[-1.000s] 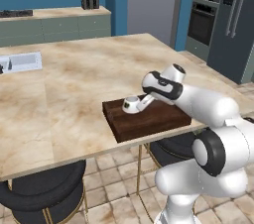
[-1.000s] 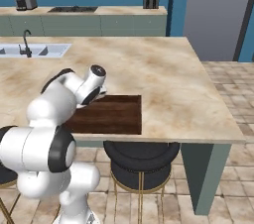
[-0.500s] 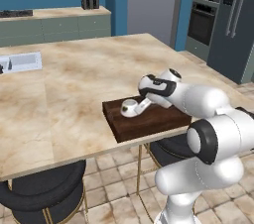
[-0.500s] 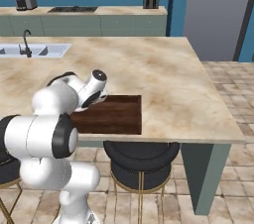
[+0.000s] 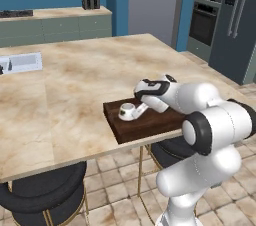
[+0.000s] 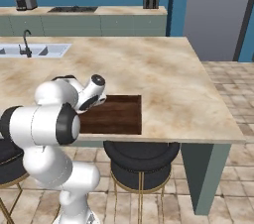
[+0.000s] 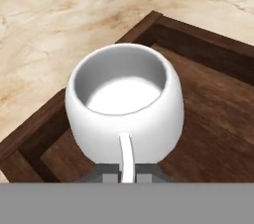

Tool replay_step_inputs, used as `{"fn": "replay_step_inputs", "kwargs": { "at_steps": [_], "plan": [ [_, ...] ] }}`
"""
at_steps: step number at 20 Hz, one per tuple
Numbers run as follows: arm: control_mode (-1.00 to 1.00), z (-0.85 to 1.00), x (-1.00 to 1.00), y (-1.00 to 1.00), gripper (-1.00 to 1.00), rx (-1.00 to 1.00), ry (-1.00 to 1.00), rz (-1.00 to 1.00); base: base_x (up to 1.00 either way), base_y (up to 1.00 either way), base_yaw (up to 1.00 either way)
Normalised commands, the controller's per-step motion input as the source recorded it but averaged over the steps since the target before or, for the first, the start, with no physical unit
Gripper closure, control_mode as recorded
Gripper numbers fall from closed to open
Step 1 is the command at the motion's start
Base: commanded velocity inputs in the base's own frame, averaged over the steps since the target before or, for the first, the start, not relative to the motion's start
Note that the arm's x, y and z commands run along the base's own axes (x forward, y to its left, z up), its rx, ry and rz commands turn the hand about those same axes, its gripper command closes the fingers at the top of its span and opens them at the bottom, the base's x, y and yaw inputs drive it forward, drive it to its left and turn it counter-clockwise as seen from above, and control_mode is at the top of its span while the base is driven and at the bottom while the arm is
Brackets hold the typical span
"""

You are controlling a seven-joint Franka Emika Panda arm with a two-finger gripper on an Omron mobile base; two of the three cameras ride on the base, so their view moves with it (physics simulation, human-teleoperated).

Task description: There is a tray on the dining counter. Grab the cup, mug, and pitcher and place them on the tray. The pitcher may be placed next to the tray if it cannot fit the tray.

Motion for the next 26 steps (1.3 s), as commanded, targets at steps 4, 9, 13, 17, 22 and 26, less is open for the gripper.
{"fn": "replay_step_inputs", "kwargs": {
  "at_steps": [4,9,13,17,22,26],
  "plan": [
    [-1.00,0.00,0.20,0.03,1.00,0.01,-0.07,0.00,0.00,0.00,0.00],
    [-1.00,0.00,0.23,0.03,1.00,0.00,-0.07,0.00,0.00,0.00,0.00],
    [-1.00,-0.11,0.26,0.09,1.00,0.00,-0.01,0.00,0.00,0.00,0.00],
    [-1.00,-0.14,0.27,0.06,1.00,0.00,0.00,0.00,0.00,0.00,0.00],
    [-1.00,-0.20,0.21,0.01,1.00,0.00,0.00,0.00,0.00,0.00,0.00],
    [-1.00,-0.24,0.15,0.00,1.00,0.00,0.00,0.00,0.00,0.00,0.00]
  ]
}}
